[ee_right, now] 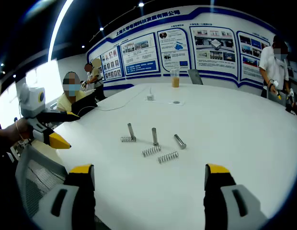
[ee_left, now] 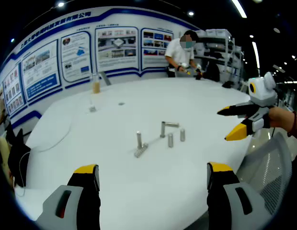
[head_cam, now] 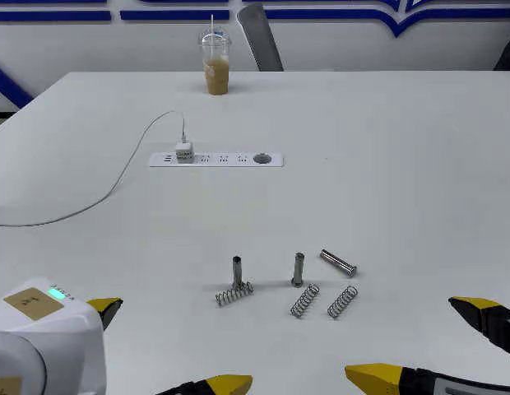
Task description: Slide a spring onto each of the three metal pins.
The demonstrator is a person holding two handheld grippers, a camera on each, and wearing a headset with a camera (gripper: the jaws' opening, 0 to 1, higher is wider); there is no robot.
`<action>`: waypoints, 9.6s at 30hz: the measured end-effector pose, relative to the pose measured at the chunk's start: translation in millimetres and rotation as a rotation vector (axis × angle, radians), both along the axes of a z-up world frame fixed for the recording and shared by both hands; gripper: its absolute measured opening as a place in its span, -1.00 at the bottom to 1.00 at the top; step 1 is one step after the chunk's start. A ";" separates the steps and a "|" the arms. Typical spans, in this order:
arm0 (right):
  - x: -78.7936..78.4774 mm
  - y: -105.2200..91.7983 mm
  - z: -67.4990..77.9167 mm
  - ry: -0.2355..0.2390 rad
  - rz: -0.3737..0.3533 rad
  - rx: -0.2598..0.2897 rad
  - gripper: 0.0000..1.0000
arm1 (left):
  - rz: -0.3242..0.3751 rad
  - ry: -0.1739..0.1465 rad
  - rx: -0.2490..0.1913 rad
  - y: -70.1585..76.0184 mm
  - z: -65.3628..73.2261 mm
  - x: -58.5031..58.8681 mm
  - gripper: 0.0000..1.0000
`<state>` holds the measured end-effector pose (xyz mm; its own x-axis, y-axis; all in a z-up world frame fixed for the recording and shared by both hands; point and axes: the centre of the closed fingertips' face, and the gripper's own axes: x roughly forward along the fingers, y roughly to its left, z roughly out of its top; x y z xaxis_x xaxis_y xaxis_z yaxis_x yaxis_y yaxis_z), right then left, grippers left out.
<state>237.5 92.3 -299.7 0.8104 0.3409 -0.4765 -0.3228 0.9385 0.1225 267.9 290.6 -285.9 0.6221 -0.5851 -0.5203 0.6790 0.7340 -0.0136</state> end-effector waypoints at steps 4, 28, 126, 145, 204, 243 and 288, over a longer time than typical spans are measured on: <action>-0.5 1.1 -0.3 0.001 0.006 -0.004 0.93 | -0.002 -0.007 0.003 -0.3 0.8 -0.1 0.91; -4.6 -2.2 -0.7 0.007 -0.003 -0.012 0.93 | -0.006 -0.009 0.003 -1.6 2.6 0.5 0.97; 150.2 -23.7 -62.3 0.094 0.122 -0.099 -0.20 | -0.034 -0.004 0.001 -17.2 -21.0 12.2 0.78; 176.7 -16.5 -87.1 0.101 0.158 -0.101 -0.46 | -0.035 -0.002 0.006 -14.2 -28.1 13.8 0.70; 161.3 -21.8 -56.2 0.095 0.059 -0.042 -0.83 | -0.042 -0.041 -0.024 -20.1 -15.1 13.0 0.60; 130.6 -23.9 -51.6 0.050 0.059 -0.159 -0.82 | -0.053 -0.066 -0.016 -22.1 -9.2 8.7 0.55; 99.6 -6.9 -14.1 -0.020 0.148 -0.047 0.03 | -0.162 -0.053 0.033 -28.8 -32.3 48.1 0.22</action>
